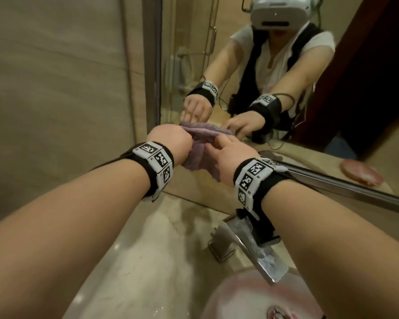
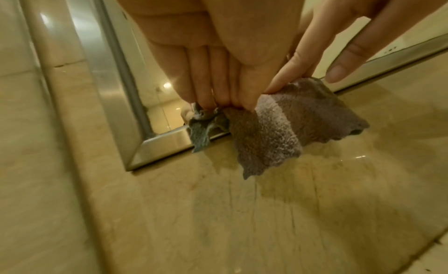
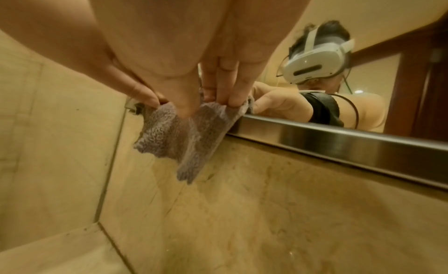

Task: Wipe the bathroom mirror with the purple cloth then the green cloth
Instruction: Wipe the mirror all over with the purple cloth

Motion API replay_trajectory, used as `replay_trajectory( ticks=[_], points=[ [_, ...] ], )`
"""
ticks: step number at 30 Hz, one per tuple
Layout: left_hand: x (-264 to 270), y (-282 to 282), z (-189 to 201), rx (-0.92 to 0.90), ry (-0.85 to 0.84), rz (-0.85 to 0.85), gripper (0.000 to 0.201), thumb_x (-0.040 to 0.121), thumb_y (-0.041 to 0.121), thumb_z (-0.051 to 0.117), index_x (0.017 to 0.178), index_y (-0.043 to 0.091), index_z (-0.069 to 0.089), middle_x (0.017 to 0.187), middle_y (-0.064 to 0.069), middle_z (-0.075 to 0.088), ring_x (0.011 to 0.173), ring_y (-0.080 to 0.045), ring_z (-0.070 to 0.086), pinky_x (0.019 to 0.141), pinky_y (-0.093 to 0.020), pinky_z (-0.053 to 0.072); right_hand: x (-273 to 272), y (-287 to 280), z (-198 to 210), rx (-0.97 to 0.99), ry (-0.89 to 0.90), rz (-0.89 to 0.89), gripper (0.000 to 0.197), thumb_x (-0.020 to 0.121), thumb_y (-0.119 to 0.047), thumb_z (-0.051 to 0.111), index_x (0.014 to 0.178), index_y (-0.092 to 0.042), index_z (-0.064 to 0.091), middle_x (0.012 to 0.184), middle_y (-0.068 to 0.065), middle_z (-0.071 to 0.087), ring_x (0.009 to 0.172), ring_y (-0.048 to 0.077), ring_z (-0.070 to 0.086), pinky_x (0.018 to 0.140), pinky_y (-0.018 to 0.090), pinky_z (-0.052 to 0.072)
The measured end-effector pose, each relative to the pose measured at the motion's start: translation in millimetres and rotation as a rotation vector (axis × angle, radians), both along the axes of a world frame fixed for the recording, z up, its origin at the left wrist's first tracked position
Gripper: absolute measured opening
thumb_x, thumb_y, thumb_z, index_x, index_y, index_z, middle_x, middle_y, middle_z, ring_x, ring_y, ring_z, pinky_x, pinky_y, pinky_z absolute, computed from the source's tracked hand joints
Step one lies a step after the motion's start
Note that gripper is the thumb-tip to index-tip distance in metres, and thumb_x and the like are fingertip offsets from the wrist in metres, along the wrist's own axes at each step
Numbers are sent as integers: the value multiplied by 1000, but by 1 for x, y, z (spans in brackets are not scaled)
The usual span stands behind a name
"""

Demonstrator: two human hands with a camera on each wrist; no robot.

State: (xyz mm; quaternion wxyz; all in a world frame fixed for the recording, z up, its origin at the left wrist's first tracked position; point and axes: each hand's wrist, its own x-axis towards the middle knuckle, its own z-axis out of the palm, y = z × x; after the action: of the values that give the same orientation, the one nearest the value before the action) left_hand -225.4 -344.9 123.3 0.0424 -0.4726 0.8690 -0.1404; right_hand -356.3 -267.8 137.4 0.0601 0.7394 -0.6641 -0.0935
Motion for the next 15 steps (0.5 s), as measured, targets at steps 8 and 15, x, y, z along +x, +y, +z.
replay_trajectory(
  ticks=[8, 15],
  points=[
    [40, -12, -6, -11, 96, 34, 35, 98, 17, 37, 129, 10, 51, 131, -9, 53, 117, -28, 53, 91, -39, 45, 45, -22, -22, -95, 27, 65, 54, 99, -25, 35, 148, -12, 17, 147, 10, 18, 135, 29, 18, 104, 37, 31],
    [39, 2, -33, 142, 252, 79, 61, 102, 32, 27, 150, 6, -2, 157, -8, -11, 145, -21, -7, 118, -32, 8, 44, -21, -17, -166, 259, 139, 62, 101, -34, 28, 149, -3, 3, 157, 10, 1, 144, 26, 0, 116, 35, -3]
  ],
)
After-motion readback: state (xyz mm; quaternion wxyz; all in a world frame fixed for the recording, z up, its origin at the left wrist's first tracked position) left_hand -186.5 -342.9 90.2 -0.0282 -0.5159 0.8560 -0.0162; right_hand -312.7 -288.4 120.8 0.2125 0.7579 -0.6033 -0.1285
